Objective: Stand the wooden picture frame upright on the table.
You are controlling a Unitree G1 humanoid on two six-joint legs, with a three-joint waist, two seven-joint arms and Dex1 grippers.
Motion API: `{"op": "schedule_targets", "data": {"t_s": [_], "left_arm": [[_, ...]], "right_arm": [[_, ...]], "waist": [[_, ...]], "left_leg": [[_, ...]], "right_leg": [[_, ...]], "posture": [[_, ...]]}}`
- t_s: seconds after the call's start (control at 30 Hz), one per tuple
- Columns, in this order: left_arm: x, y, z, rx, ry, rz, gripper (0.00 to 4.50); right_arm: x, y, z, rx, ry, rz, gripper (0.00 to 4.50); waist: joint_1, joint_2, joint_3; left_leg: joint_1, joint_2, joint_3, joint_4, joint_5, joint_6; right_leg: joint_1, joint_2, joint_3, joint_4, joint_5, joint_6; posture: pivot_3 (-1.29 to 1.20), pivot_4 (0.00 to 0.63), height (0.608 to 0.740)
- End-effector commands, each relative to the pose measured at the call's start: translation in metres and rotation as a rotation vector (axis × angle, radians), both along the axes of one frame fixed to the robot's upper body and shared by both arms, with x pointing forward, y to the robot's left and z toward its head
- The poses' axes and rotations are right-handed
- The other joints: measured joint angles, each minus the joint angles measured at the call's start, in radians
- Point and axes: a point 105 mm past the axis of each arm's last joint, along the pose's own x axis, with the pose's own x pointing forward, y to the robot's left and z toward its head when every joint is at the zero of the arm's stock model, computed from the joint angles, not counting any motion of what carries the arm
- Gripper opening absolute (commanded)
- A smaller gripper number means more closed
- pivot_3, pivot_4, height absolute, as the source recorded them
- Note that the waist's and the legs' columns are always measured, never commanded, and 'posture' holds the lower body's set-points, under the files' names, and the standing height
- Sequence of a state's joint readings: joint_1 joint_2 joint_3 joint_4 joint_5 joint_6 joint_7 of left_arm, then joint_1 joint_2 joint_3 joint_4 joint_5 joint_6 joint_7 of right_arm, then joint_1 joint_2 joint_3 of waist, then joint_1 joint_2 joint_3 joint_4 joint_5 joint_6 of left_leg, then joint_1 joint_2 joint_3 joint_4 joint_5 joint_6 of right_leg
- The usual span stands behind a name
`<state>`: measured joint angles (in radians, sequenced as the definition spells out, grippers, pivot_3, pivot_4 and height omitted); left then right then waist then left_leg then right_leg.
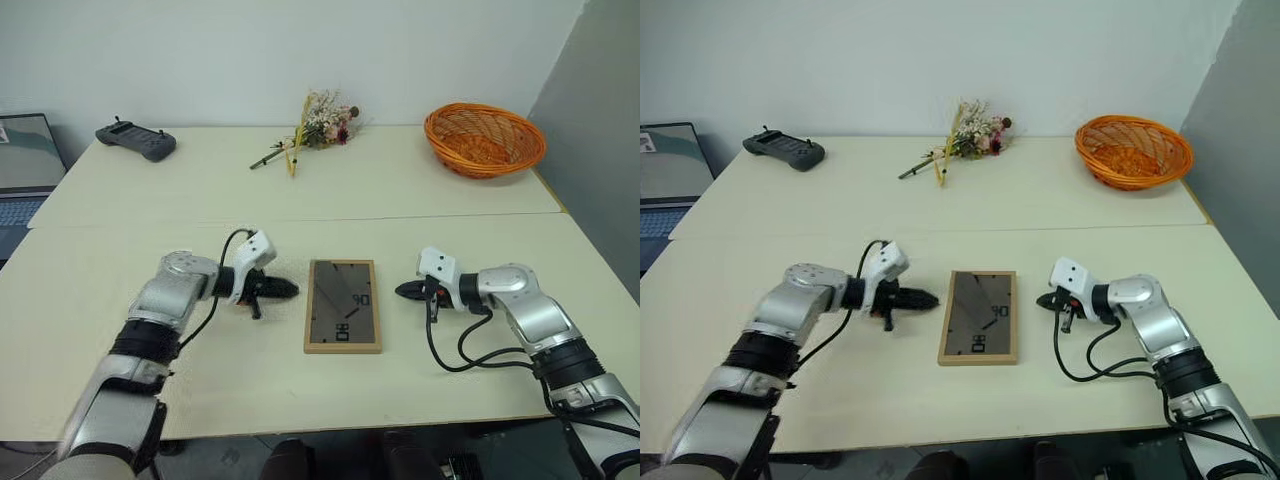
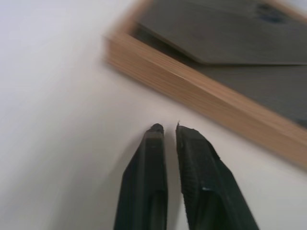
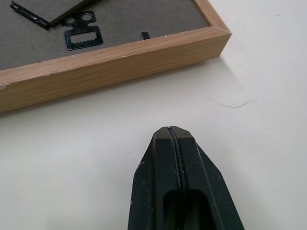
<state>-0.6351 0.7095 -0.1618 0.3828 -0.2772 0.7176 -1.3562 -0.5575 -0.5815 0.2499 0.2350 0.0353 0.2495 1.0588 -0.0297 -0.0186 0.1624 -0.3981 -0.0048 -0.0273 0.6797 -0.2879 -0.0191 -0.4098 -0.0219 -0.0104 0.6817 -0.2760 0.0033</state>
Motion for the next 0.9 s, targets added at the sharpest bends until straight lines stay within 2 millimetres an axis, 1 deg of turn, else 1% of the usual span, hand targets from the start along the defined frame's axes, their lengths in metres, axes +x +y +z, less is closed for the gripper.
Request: {"op": "schedule_targets", "data": {"t_s": [0.03,0.13,0.17,0.23,0.27,0.37,0.43,0.5,0.63,0.77,0.83,0.9], "left_arm": [[-0.011,0.001,0.029,-0.190,0.208,0.071,1.60],[-0.015,0.006,0.031,-0.255,0.350,0.150,2.31],[-0.017,0.006,0.031,-0.287,0.413,0.177,2.47],[-0.021,0.003,0.028,-0.334,0.508,0.203,2.93],[-0.024,0.001,0.025,-0.338,0.535,0.204,3.10],[-0.035,-0.008,0.014,-0.324,0.579,0.180,3.72],[-0.039,-0.012,0.007,-0.318,0.587,0.177,4.15],[-0.041,-0.016,-0.002,-0.312,0.588,0.179,4.41],[-0.037,-0.024,-0.013,-0.310,0.564,0.196,4.46],[-0.022,-0.031,-0.032,-0.290,0.541,0.269,4.46],[-0.021,-0.034,-0.035,-0.297,0.543,0.262,4.46],[-0.022,-0.040,-0.033,-0.315,0.545,0.233,4.46]], "right_arm": [[0.001,0.001,0.013,0.017,-0.052,0.010,0.00],[-0.004,0.003,0.010,0.023,-0.041,0.022,0.00],[-0.007,0.006,0.008,0.030,-0.033,0.028,0.00],[-0.012,0.011,0.005,0.041,-0.023,0.038,0.00],[-0.014,0.014,0.004,0.045,-0.019,0.042,0.00],[-0.020,0.020,0.001,0.058,-0.006,0.048,0.00],[-0.023,0.025,-0.002,0.064,0.000,0.052,0.00],[-0.024,0.032,-0.003,0.072,0.001,0.057,0.00],[-0.022,0.043,-0.001,0.089,-0.003,0.062,0.00],[-0.018,0.056,0.002,0.108,-0.012,0.071,0.00],[-0.017,0.062,0.002,0.113,-0.016,0.079,0.00],[-0.016,0.066,0.002,0.117,-0.017,0.083,0.00]], "waist": [[0.001,0.000,0.000],[0.003,0.000,0.000],[0.004,0.000,0.000],[0.003,0.000,0.000],[0.001,0.000,0.000],[0.000,0.000,0.000],[-0.002,0.000,0.000],[-0.002,0.000,0.000],[0.001,0.001,0.000],[0.015,0.002,-0.002],[0.024,0.003,-0.004],[0.030,0.003,-0.005]], "left_leg": [[0.000,0.000,0.000,0.000,0.000,0.000],[0.000,-0.001,0.000,0.000,0.000,0.000],[0.000,-0.001,0.000,0.000,0.000,0.000],[0.000,-0.001,0.000,0.000,0.000,0.000],[0.000,-0.001,0.000,0.000,0.000,0.000],[0.001,-0.001,-0.001,0.000,0.000,0.000],[0.002,-0.001,-0.001,0.000,0.000,-0.001],[0.002,-0.001,-0.001,0.000,0.000,-0.001],[0.002,-0.001,-0.001,0.000,0.000,0.000],[0.003,-0.002,-0.001,0.000,0.000,0.000],[0.006,-0.003,-0.001,0.000,0.000,0.000],[0.007,-0.003,-0.001,0.000,0.000,0.000]], "right_leg": [[0.000,0.000,0.000,0.000,0.000,0.000],[0.001,0.000,-0.001,0.000,0.000,0.000],[0.001,0.000,-0.001,0.000,0.000,0.000],[0.001,-0.001,-0.001,0.000,0.000,0.000],[0.001,-0.001,-0.001,0.000,0.000,0.000],[0.001,-0.001,0.001,0.001,0.000,0.000],[0.001,-0.001,0.002,0.001,0.000,0.000],[0.001,-0.001,0.002,0.001,0.000,0.000],[0.001,-0.001,0.002,0.002,0.000,0.000],[0.003,-0.003,0.001,0.002,0.000,0.000],[0.005,-0.003,0.001,0.002,0.000,0.000],[0.006,-0.003,0.000,0.002,0.000,0.000]], "posture": [[0.00,0.150,0.740],[0.00,0.150,0.740],[0.00,0.150,0.740],[0.00,0.150,0.740],[0.00,0.150,0.740],[0.00,0.150,0.740],[0.00,0.150,0.740],[0.00,0.150,0.740],[0.00,0.150,0.740],[0.00,0.150,0.740],[0.00,0.150,0.740],[0.00,0.150,0.740]]}}
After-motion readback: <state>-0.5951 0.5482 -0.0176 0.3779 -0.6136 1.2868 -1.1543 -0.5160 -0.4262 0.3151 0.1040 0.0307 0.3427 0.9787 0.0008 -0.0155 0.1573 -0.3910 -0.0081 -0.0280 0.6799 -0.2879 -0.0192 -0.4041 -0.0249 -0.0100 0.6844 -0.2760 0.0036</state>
